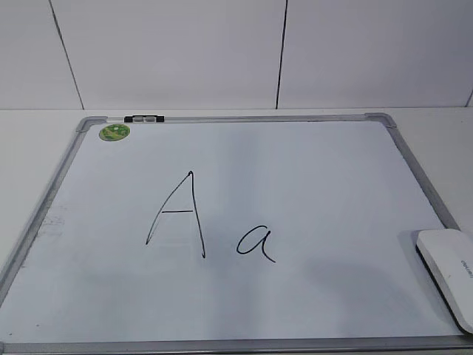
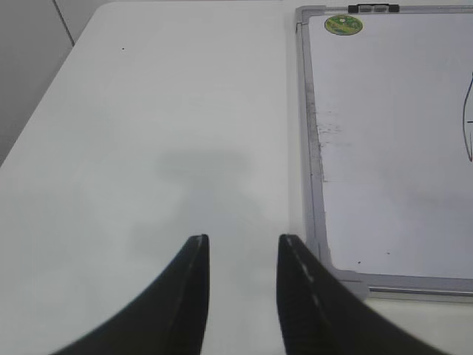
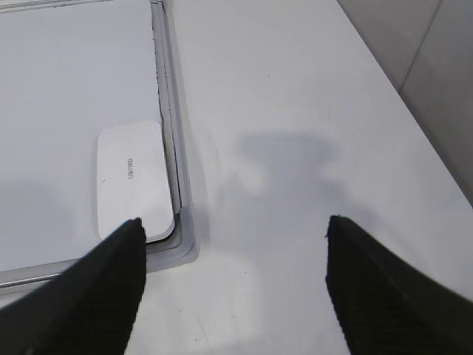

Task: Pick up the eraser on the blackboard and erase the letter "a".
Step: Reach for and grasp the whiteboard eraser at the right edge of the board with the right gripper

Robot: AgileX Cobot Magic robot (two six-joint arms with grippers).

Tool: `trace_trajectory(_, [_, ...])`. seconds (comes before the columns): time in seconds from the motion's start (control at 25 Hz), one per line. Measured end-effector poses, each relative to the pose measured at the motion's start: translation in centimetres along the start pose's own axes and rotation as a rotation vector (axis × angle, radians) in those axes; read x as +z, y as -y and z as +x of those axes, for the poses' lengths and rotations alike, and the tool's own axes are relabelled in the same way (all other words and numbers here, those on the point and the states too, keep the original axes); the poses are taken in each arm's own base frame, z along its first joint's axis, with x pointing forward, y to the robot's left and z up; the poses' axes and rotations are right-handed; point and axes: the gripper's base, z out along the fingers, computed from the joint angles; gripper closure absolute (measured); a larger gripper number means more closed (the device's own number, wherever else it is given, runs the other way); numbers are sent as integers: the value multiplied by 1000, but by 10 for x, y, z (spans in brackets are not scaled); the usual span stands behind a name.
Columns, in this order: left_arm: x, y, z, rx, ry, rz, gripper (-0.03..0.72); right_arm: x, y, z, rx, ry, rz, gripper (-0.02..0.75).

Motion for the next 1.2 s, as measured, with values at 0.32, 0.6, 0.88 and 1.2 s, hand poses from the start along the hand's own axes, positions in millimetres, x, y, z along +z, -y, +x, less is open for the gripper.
trace_trajectory(0.32, [0,0,0,0,0,0,454,0,0,0,0,0,0,163])
trace_trajectory(0.6, [0,0,0,0,0,0,454,0,0,0,-1,0,-2,163])
trace_trajectory(0.88, [0,0,0,0,0,0,454,0,-4,0,-19,-1,-74,163])
trace_trajectory(1.2, [0,0,0,0,0,0,454,2,-10,-3,-142,-4,-142,163])
